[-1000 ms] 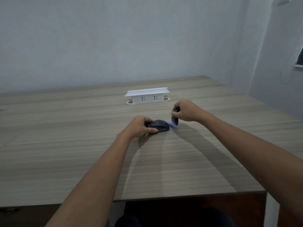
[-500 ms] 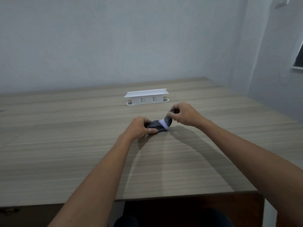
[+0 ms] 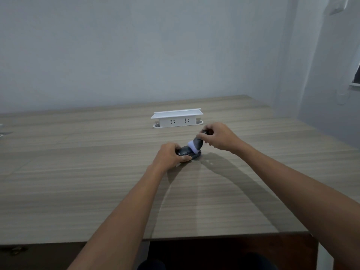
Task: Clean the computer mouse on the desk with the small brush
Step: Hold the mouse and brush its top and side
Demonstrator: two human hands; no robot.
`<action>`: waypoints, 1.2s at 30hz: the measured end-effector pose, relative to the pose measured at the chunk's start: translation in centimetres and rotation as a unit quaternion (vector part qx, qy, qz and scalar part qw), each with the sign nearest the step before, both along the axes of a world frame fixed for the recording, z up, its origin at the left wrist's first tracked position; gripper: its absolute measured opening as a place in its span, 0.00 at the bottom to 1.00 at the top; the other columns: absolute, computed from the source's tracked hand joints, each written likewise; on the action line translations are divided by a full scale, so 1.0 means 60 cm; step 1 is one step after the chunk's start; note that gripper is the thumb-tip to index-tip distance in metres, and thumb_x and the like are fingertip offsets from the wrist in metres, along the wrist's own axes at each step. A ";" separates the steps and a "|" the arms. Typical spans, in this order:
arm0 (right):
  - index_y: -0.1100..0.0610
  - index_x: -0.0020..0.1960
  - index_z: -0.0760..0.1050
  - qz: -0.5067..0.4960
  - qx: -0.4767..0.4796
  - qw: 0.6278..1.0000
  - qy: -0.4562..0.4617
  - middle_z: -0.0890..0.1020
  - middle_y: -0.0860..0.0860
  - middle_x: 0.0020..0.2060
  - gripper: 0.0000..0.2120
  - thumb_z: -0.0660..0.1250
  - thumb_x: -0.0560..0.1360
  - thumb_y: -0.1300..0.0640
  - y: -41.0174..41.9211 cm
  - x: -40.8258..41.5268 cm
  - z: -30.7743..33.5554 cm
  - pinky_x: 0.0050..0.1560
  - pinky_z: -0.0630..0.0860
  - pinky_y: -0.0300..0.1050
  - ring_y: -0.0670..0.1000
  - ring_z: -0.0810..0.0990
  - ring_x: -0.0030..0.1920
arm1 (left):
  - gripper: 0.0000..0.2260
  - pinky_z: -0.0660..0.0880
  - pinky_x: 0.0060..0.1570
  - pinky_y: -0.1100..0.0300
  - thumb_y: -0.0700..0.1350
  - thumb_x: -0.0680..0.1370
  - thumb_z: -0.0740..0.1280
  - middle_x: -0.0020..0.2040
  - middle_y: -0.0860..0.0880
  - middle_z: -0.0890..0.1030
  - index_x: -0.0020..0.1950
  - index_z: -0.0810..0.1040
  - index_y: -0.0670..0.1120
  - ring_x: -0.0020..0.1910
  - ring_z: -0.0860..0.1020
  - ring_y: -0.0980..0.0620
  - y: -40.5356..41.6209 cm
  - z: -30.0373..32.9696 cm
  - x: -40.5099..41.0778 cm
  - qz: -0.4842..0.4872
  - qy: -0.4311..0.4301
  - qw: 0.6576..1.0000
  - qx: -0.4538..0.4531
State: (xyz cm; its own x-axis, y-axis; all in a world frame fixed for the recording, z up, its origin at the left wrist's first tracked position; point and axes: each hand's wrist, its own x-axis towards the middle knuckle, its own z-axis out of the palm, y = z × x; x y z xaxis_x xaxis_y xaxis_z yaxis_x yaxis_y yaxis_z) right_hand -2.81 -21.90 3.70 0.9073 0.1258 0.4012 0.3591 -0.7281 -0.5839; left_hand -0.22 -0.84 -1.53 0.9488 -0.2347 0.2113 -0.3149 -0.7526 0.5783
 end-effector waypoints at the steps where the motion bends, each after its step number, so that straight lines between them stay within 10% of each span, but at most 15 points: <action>1: 0.61 0.40 0.82 0.006 -0.014 1.000 0.008 0.81 0.52 0.30 0.09 0.69 0.74 0.56 0.000 0.002 -0.001 0.32 0.70 0.38 0.45 0.74 0.29 | 0.18 0.70 0.34 0.59 0.56 0.68 0.78 0.39 0.47 0.83 0.48 0.84 0.44 0.36 0.77 0.50 0.001 0.001 -0.001 -0.002 0.002 1.000 -0.003; 32: 0.60 0.43 0.85 -0.002 -0.140 0.990 0.020 0.83 0.51 0.34 0.07 0.70 0.74 0.58 -0.014 0.014 0.013 0.35 0.70 0.42 0.48 0.75 0.33 | 0.19 0.72 0.36 0.65 0.53 0.68 0.79 0.46 0.48 0.86 0.55 0.85 0.45 0.40 0.79 0.55 0.005 0.006 -0.002 -0.029 0.049 0.998 -0.040; 36: 0.59 0.42 0.83 0.036 -0.027 0.998 0.047 0.78 0.49 0.29 0.08 0.71 0.75 0.55 -0.009 0.011 0.013 0.28 0.68 0.35 0.44 0.73 0.28 | 0.19 0.70 0.35 0.64 0.53 0.69 0.79 0.45 0.49 0.85 0.55 0.84 0.45 0.39 0.79 0.55 0.006 0.006 0.001 -0.030 0.056 0.997 -0.037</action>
